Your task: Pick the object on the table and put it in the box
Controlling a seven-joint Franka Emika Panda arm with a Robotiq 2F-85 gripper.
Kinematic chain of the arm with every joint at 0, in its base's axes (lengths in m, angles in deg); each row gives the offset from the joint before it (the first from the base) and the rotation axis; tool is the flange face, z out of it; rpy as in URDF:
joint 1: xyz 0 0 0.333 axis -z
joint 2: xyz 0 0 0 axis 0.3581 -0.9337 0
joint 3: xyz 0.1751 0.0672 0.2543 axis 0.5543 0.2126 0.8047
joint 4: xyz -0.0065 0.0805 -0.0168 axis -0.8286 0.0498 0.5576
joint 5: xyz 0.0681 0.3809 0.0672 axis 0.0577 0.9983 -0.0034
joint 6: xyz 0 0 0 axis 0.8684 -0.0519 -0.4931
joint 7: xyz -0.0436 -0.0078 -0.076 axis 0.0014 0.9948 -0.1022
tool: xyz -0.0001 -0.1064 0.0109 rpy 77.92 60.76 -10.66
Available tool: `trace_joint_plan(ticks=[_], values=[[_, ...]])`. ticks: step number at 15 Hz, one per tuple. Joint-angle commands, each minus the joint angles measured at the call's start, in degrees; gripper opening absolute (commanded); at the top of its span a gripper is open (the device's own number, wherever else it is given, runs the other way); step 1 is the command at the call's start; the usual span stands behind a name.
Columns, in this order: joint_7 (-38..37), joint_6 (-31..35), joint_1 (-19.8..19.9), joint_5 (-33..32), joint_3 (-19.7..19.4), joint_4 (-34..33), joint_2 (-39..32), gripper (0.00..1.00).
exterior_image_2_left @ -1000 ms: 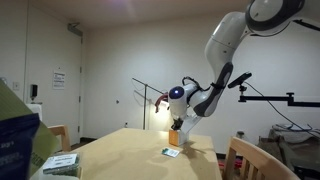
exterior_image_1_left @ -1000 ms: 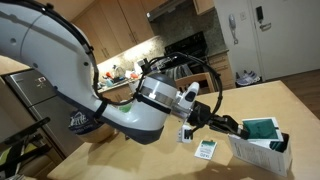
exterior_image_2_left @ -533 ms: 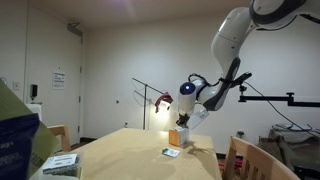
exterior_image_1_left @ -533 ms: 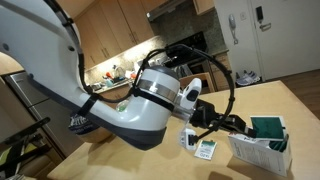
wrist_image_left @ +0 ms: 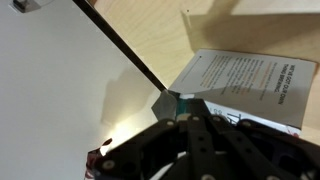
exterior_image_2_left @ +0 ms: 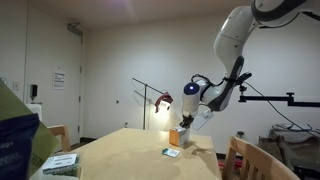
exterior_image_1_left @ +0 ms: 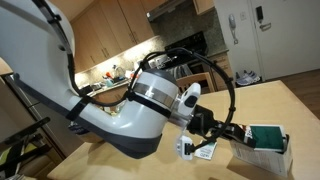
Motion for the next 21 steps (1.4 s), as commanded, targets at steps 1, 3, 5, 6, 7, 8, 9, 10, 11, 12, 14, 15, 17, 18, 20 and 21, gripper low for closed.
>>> trace_joint_plan(ticks=[1, 3, 5, 6, 7, 8, 9, 10, 11, 12, 14, 15, 17, 18, 20, 21], values=[[1.26, 0.54, 0.0, 0.15, 0.04, 3.13, 2.52, 0.0], [2.02, 0.64, 0.29, 0.88, 0.33, 2.97, 2.19, 0.0], [2.41, 0.8, 0.59, 1.55, 0.56, 2.5, 1.74, 0.0], [2.49, 0.97, 0.82, 1.9, 0.65, 2.24, 1.54, 0.0], [2.58, 1.08, 0.98, 2.25, 0.69, 2.03, 1.36, 0.0], [2.73, 1.29, 1.16, 2.6, 0.73, 1.93, 1.26, 0.0], [2.63, 1.44, 1.32, 2.92, 0.7, 1.86, 1.23, 0.0], [2.58, 2.1, 1.7, 3.09, 0.69, 1.88, 1.34, 0.0], [2.55, 2.7, 2.07, 3.28, 0.7, 1.91, 1.42, 0.0], [2.46, 3.59, 2.73, 3.59, 0.68, 1.93, 1.51, 0.0], [2.92, 6.07, 4.37, 4.62, 0.85, 1.69, 1.35, 0.0], [2.91, 7.15, 5.13, 5.16, 0.84, 1.51, 1.2, 0.0], [3.67, 9.62, 6.84, 6.32, 1.09, 1.07, 0.78, 0.0], [4.53, 10.25, 7.52, 7.1, 1.28, 0.86, 0.58, 0.0], [5.94, 10.08, 8.23, 8.7, 1.55, 0.76, 0.54, 0.0], [6.18, 9.89, 8.31, 8.87, 1.57, 0.68, 0.61, 0.0]])
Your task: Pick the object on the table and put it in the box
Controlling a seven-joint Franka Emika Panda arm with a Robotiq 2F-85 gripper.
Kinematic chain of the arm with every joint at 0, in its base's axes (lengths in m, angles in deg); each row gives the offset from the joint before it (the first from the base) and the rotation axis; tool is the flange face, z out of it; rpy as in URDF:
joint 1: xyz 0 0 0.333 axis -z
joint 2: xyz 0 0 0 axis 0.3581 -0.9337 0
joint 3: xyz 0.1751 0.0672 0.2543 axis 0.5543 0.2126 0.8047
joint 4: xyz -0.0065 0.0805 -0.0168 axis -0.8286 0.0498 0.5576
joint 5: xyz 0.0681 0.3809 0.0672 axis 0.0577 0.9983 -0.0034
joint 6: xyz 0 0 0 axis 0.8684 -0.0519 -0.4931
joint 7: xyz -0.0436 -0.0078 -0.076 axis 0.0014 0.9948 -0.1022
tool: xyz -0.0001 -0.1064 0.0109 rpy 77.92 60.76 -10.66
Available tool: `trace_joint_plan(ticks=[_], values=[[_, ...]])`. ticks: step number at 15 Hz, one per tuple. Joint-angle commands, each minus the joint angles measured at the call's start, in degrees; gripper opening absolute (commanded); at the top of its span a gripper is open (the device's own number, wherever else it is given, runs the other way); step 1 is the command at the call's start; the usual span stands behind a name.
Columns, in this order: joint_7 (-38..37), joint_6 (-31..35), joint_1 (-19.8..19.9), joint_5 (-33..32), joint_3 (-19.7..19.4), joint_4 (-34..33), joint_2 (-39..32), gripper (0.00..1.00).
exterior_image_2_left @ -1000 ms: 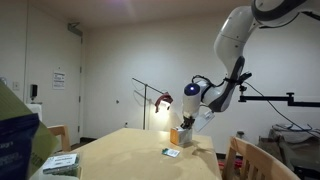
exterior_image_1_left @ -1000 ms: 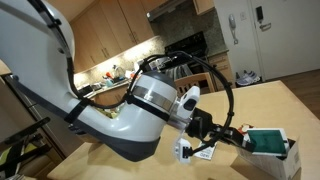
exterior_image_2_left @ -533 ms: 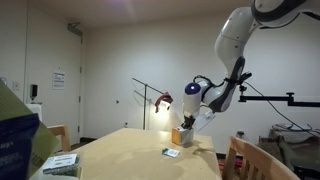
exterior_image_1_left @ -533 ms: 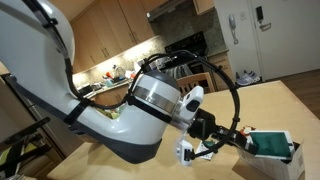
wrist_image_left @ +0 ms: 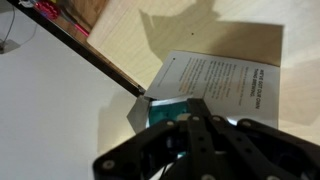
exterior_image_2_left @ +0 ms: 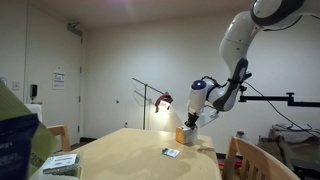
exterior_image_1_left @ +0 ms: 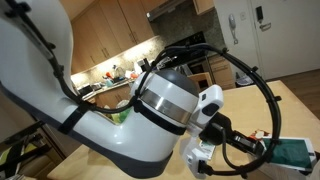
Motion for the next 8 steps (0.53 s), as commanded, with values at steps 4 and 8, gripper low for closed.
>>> trace_joint_plan(ticks=[4, 8], values=[[-0.36, -1.11, -1.17, -0.69, -0.38, -0.63, 1.27, 0.0], [-4.98, -1.98, -5.36, -8.4, -2.17, -3.34, 1.05, 0.0]])
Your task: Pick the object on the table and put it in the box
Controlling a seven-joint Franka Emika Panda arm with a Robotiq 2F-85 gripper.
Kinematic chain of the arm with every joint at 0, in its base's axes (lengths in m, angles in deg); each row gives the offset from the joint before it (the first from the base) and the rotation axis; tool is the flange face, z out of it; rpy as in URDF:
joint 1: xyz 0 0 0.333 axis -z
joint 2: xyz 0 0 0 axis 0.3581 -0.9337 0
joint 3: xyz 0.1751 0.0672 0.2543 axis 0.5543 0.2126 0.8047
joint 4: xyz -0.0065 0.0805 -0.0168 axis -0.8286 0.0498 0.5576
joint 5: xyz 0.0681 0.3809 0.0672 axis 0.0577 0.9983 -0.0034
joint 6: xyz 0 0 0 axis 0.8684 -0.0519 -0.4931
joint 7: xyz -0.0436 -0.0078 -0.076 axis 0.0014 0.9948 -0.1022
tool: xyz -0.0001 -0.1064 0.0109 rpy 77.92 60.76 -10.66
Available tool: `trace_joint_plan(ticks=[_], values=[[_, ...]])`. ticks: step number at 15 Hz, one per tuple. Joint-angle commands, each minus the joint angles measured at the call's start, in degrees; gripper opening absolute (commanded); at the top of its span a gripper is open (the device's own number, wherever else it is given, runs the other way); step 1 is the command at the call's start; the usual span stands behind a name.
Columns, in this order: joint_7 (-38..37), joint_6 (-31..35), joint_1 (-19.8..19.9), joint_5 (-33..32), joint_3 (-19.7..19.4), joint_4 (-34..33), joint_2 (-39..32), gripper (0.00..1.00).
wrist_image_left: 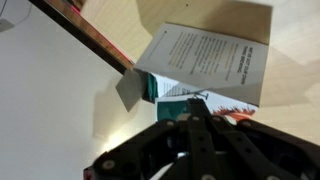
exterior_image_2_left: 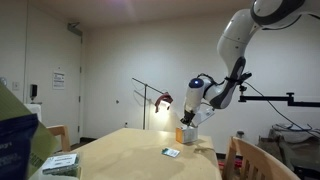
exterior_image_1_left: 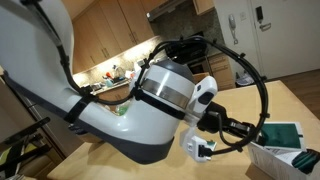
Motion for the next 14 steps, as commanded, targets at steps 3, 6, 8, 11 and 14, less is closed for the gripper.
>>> trace_joint_plan(ticks=[3, 6, 8, 11, 14], values=[[-4.96, -1.18, -5.05, -8.61, -1.45, -2.39, 0.69, 0.0], [-6.35, -2.93, -6.4, -9.15, -1.59, -2.74, 0.46, 0.0], [-8.73, -5.79, -6.66, -7.1, -1.7, -2.32, 0.87, 0.0], [-8.86, -6.67, -5.82, -5.93, -0.86, -2.63, 0.02, 0.01], [-10.12, -7.66, -5.74, -5.0, -1.33, -2.64, 0.02, 0.01]])
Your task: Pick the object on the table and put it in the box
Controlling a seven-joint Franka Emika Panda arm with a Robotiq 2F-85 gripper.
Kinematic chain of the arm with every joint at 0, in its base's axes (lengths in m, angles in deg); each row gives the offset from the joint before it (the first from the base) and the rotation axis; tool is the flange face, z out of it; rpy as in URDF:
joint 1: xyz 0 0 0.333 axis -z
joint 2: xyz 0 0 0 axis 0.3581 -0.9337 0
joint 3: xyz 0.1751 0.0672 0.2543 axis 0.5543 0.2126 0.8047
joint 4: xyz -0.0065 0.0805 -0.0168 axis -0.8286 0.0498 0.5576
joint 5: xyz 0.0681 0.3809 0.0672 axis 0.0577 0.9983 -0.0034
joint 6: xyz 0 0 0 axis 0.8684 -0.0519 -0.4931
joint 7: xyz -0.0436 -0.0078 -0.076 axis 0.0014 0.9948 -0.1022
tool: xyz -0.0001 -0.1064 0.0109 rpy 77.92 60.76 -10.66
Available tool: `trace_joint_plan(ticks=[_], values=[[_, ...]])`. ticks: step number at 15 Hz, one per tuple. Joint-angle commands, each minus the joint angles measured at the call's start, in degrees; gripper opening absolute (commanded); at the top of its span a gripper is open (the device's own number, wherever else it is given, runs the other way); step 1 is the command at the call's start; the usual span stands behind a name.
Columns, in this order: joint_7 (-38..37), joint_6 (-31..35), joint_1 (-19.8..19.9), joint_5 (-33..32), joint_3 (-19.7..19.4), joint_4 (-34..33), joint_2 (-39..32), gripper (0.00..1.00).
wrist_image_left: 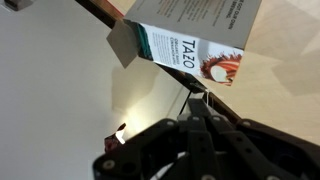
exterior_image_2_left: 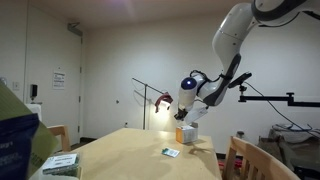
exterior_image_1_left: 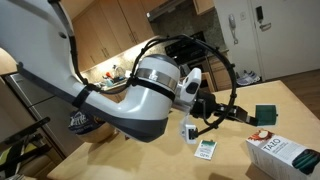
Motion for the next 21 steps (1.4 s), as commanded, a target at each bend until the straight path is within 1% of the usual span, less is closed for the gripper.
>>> trace_joint_plan(ticks=[1, 6, 8, 16, 21], values=[[-0.09, -0.01, 0.02, 0.05, -0.01, 0.0, 0.0, 0.01], [-0.42, -0.04, 0.01, 0.1, -0.01, 0.0, 0.0, 0.0], [0.32, 0.44, 0.53, 0.75, 0.36, -0.91, -1.24, 0.0], [7.51, -0.26, 3.09, 9.14, 2.46, -5.76, -8.2, 0.0], [11.21, 0.58, 3.4, 10.38, 3.09, -7.76, -8.81, 0.0]])
